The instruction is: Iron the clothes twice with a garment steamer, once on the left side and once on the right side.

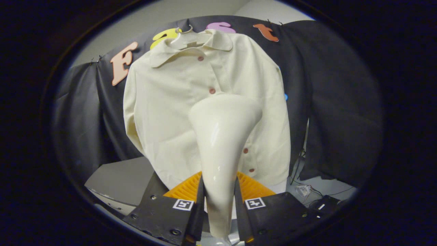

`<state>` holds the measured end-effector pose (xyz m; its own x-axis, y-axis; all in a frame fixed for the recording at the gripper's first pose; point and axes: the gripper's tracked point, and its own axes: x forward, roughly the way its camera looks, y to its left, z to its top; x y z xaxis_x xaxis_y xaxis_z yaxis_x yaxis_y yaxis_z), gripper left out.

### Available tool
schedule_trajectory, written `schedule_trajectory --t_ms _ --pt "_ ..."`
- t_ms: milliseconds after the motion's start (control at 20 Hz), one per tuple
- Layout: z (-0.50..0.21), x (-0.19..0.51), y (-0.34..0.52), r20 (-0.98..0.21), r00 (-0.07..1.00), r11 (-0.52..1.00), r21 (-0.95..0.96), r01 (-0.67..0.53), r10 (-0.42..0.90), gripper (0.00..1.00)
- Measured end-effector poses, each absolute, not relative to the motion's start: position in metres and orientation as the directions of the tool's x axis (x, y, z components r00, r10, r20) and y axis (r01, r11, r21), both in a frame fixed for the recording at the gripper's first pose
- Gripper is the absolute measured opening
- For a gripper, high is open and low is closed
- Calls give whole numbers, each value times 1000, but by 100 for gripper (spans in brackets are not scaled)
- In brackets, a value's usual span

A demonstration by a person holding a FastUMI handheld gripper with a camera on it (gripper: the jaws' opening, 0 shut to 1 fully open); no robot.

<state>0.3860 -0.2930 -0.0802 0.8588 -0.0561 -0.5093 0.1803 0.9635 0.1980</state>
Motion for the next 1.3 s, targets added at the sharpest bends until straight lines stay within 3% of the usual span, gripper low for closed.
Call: schedule_trajectory --t_ms 650,1300 --pt "-6 467 -364 -355 918 940 215 265 -177 41" --pt "-71 464 -374 -404 900 919 270 285 -161 42"
